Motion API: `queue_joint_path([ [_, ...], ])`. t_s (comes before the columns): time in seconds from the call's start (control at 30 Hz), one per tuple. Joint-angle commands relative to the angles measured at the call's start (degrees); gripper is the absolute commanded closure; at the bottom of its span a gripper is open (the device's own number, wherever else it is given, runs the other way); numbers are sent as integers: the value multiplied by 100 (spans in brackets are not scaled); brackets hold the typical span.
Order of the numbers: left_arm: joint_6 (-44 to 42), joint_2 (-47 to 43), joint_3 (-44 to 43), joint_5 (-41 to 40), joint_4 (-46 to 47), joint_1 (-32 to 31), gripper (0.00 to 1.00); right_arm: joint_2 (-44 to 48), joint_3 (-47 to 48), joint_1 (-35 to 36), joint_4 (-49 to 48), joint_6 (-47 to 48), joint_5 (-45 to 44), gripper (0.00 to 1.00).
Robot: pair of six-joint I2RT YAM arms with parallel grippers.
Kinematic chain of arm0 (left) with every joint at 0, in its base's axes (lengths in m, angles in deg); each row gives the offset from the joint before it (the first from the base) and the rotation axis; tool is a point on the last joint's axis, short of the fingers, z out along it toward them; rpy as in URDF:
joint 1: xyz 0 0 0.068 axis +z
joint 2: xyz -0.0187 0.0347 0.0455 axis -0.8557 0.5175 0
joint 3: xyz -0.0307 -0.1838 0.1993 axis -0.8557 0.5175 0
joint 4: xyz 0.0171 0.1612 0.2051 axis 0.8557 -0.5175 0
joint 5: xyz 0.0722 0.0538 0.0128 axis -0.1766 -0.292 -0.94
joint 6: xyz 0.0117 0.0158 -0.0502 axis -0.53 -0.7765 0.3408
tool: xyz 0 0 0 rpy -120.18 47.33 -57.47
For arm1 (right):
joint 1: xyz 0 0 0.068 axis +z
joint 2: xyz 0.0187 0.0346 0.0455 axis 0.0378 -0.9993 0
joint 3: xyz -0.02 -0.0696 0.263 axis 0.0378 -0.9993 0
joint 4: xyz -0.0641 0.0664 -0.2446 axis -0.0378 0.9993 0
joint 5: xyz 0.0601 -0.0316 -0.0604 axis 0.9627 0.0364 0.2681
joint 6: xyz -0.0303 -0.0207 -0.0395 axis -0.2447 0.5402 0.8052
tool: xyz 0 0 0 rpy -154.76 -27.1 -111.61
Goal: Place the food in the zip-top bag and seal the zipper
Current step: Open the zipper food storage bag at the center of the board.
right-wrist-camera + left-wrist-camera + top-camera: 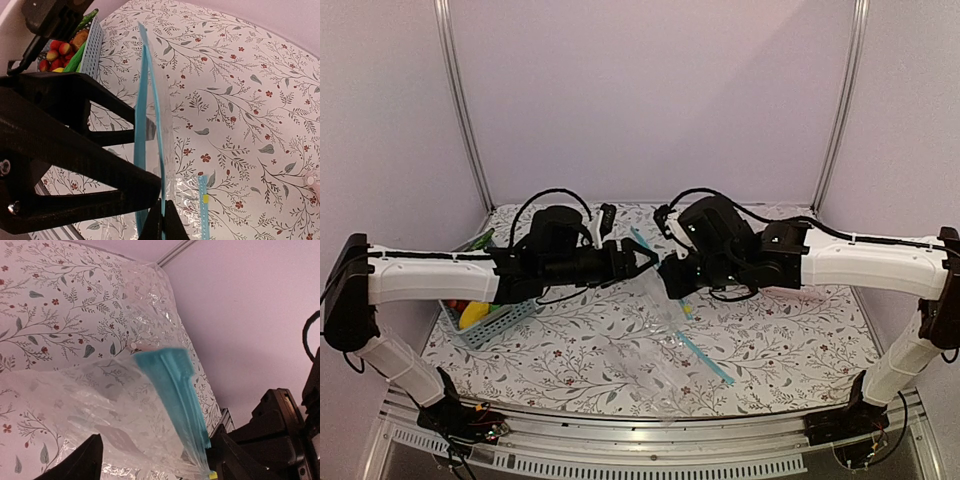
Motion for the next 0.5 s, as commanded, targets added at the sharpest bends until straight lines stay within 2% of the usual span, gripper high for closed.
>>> queue_joint_path([
  [0.0, 1, 93, -106, -21, -87, -96, 27, -141, 192, 52, 144, -22, -301, 100],
  [0.27, -32, 69, -46, -153, -336, -98, 38, -155, 249, 58, 289, -129, -639, 100],
  [0.47, 1, 136, -41, -105, -347, -100, 41, -183, 275, 88, 299, -99, -657, 100],
])
